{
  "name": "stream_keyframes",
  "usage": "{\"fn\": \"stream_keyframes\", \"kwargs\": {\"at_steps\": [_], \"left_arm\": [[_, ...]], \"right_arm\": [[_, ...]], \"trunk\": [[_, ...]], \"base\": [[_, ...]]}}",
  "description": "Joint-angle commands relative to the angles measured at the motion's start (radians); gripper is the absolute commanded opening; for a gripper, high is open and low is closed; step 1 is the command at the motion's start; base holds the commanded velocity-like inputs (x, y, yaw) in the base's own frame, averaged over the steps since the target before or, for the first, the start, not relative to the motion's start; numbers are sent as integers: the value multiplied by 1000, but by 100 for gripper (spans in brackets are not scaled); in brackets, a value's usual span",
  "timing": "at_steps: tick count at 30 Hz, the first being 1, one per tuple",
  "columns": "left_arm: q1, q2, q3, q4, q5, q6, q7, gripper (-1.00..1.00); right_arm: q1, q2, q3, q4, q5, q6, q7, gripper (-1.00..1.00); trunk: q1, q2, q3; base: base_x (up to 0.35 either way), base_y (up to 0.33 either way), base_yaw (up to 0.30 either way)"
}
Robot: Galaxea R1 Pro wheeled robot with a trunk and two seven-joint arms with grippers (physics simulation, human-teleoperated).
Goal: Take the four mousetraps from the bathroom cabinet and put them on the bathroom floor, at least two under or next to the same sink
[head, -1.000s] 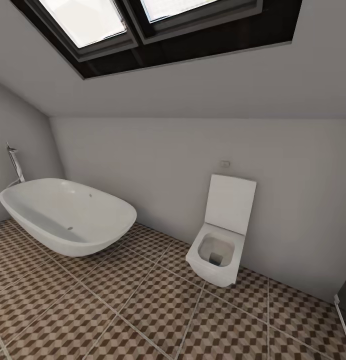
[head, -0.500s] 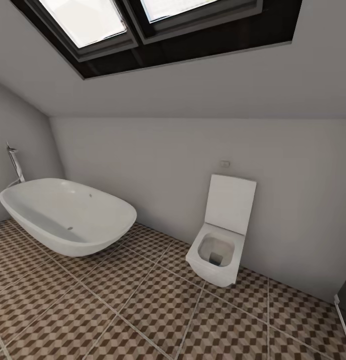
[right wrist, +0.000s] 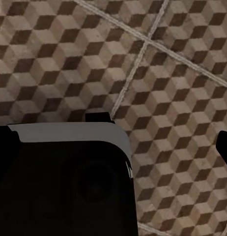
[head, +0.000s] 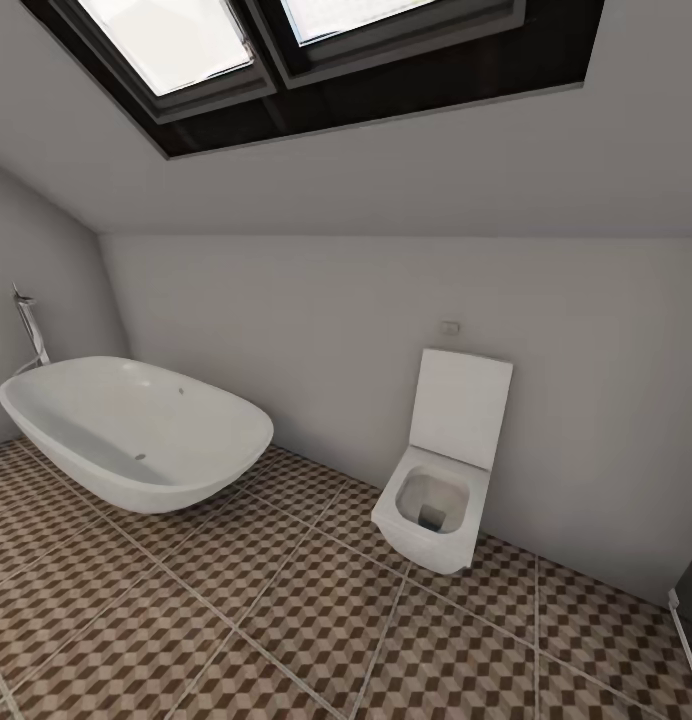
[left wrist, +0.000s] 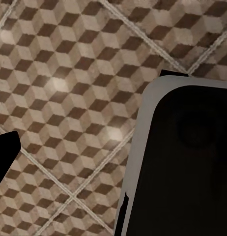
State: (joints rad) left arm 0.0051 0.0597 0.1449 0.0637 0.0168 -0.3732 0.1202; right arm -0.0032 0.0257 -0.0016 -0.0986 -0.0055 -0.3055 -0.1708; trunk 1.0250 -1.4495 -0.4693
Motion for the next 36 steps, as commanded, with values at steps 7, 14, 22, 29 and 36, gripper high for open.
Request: {"fn": "stream_keyframes", "kwargs": {"at_steps": [7,14,22,29,36], "left_arm": [[-1,0,5,1,0,-6,-1,100],[0,0,4,2,1,-6,-1,100],[0,0,5,1,1,-6,-1,100],[0,0,5,2,1,-6,-1,100],[0,0,5,2,1,-6,-1,100]], "right_arm": [[0,0,0,0,0,-3,-3,100],[-1,0,0,0,-1,-3,-3,100],[0,0,0,0,-1,-3,-3,100],[0,0,0,0,-1,-3,-3,100],[0,0,0,0,-1,-3,-3,100]], "trunk": [[0,0,-1],[0,0,-1],[0,0,-1],[0,0,-1],[0,0,-1]], "base": [[0,0,0],[0,0,0],[0,0,0],[0,0,0],[0,0,0]]}}
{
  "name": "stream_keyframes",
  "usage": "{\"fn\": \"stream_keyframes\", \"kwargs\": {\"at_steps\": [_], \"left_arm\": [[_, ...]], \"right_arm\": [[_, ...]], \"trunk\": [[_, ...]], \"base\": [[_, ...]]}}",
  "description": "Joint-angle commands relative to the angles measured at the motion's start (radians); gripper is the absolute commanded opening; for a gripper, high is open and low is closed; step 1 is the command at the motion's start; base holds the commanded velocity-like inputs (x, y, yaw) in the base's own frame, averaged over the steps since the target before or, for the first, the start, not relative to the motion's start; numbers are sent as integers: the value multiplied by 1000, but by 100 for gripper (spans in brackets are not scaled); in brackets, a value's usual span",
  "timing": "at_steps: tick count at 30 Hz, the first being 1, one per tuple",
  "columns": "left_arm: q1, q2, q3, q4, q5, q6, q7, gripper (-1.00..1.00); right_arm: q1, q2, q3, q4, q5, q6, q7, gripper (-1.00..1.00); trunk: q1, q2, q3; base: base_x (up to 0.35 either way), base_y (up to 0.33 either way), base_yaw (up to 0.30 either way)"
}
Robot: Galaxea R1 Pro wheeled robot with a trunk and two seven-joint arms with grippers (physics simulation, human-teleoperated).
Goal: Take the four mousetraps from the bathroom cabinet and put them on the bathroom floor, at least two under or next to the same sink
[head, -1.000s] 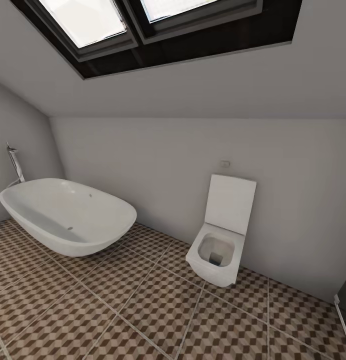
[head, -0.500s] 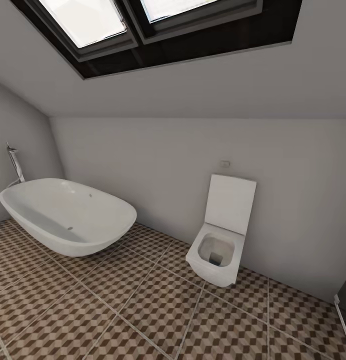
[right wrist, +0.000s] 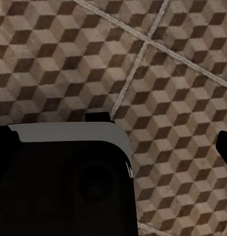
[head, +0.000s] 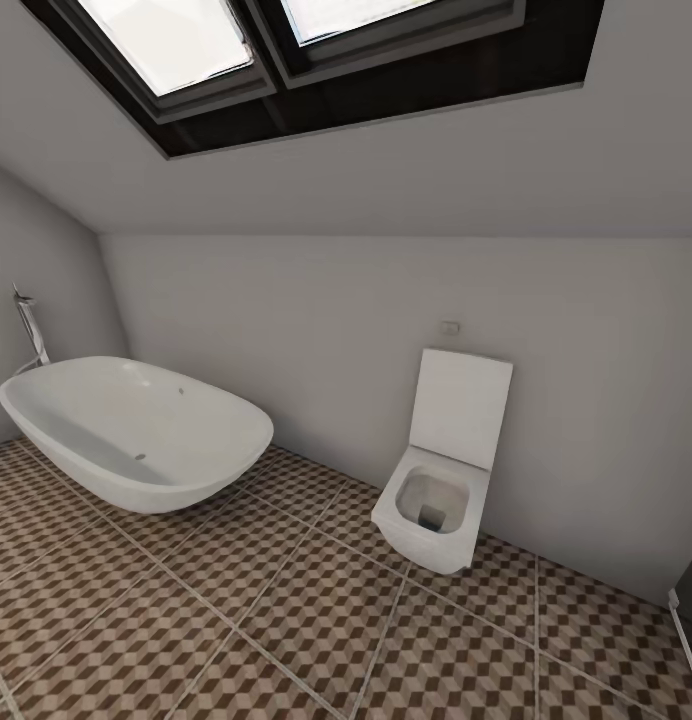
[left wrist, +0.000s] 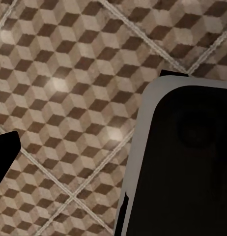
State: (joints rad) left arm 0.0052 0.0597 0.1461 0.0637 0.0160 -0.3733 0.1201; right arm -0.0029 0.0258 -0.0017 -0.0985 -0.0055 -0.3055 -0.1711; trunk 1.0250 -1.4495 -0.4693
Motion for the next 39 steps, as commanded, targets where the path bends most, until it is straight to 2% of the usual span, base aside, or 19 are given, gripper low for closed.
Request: {"fn": "stream_keyframes", "kwargs": {"at_steps": [1,39], "left_arm": [[-1,0,4,2,1,-6,0,100],[-1,0,4,2,1,-6,0,100]], "right_arm": [[0,0,0,0,-1,-3,-3,100],[-1,0,0,0,-1,-3,-3,100]], "trunk": [[0,0,-1],[0,0,-1]], "base": [[0,0,0],[0,0,0]]}}
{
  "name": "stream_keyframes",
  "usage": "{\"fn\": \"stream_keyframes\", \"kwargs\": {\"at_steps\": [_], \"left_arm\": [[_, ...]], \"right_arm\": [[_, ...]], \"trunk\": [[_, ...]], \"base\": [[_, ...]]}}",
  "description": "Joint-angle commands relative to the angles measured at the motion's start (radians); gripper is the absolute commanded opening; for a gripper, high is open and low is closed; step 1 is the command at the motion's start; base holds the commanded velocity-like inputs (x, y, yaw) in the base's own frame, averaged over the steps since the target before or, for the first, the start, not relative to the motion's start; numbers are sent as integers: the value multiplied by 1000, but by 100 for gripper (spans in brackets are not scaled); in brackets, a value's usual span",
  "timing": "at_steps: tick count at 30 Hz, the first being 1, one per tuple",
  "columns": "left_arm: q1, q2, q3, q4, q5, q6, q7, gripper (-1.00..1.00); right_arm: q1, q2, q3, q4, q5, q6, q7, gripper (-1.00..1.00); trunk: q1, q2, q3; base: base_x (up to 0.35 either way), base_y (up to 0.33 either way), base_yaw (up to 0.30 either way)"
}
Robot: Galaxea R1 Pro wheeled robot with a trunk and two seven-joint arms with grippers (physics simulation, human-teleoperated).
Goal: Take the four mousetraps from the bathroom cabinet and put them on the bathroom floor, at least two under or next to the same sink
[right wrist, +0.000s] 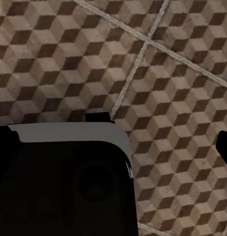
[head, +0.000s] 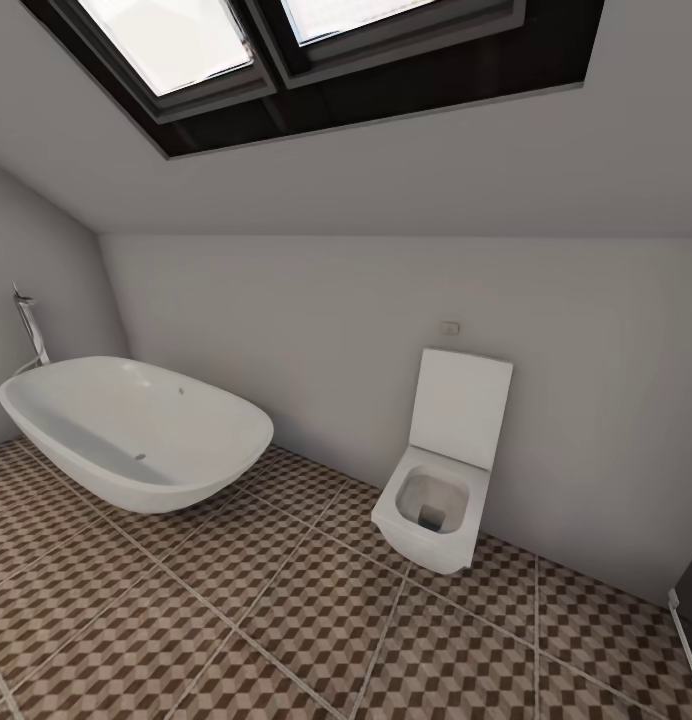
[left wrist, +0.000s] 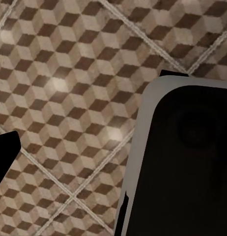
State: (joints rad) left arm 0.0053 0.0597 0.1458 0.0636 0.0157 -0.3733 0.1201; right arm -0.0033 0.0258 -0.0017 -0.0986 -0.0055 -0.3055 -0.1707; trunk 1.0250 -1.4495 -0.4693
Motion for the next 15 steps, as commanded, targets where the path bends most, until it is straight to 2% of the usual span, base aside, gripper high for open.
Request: {"fn": "stream_keyframes", "kwargs": {"at_steps": [1,15], "left_arm": [[-1,0,4,2,1,-6,0,100],[-1,0,4,2,2,-6,0,100]], "right_arm": [[0,0,0,0,-1,-3,-3,100],[0,0,0,0,-1,-3,-3,100]], "trunk": [[0,0,-1],[0,0,-1]], "base": [[0,0,0],[0,0,0]]}}
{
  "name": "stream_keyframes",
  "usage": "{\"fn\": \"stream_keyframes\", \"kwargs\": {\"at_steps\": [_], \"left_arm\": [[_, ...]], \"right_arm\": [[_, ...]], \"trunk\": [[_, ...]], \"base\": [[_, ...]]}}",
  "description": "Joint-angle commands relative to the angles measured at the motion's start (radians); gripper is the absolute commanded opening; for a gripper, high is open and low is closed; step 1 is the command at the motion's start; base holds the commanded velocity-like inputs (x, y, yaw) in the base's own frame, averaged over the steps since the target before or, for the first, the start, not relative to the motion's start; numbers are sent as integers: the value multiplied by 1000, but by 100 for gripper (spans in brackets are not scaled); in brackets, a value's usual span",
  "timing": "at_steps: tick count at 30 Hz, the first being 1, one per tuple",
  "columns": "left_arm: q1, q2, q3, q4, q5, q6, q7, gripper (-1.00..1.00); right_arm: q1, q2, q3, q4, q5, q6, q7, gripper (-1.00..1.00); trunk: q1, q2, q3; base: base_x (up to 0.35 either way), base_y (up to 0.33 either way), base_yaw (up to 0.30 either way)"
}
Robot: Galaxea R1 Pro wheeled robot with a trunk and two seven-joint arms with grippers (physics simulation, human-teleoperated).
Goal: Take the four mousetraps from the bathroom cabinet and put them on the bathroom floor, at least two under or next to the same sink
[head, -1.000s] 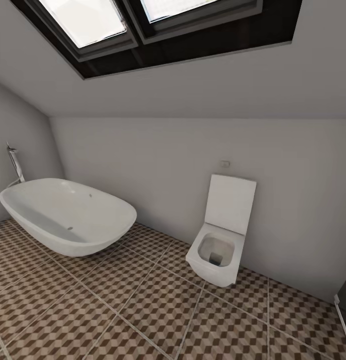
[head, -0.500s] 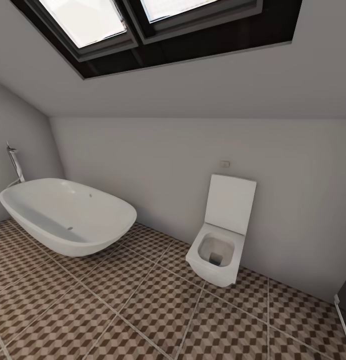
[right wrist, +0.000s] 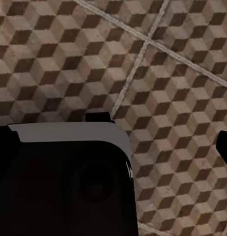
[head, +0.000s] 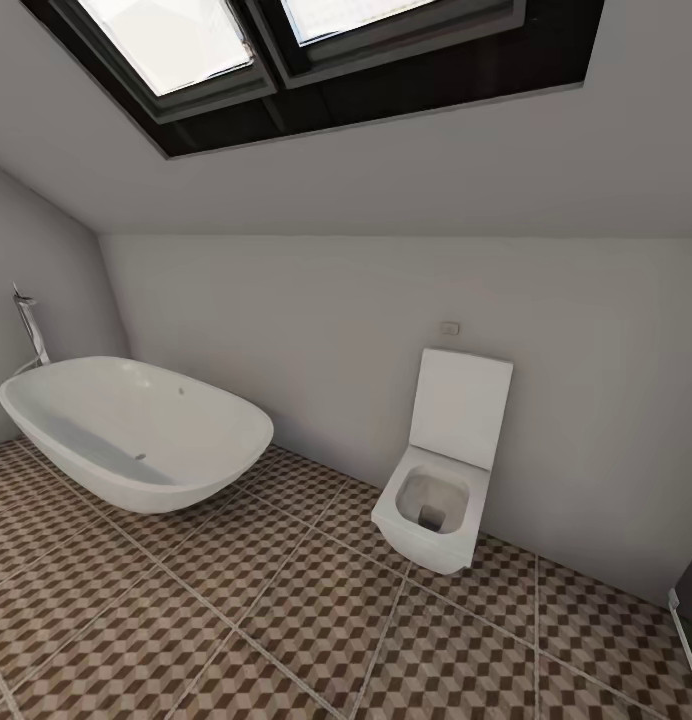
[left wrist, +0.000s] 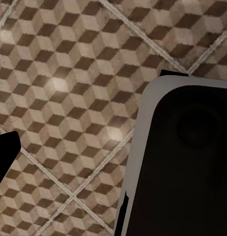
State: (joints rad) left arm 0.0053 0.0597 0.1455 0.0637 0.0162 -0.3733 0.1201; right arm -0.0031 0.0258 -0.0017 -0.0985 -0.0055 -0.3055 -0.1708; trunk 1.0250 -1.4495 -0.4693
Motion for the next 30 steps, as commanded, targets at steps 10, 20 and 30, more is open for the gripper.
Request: {"fn": "stream_keyframes", "kwargs": {"at_steps": [10,20,30], "left_arm": [[-1,0,5,2,1,-6,0,100],[-1,0,4,2,1,-6,0,100],[-1,0,4,2,1,-6,0,100]], "right_arm": [[0,0,0,0,-1,-3,-3,100],[0,0,0,0,-1,-3,-3,100],[0,0,0,0,-1,-3,-3,100]], "trunk": [[0,0,-1],[0,0,-1],[0,0,-1]], "base": [[0,0,0],[0,0,0],[0,0,0]]}}
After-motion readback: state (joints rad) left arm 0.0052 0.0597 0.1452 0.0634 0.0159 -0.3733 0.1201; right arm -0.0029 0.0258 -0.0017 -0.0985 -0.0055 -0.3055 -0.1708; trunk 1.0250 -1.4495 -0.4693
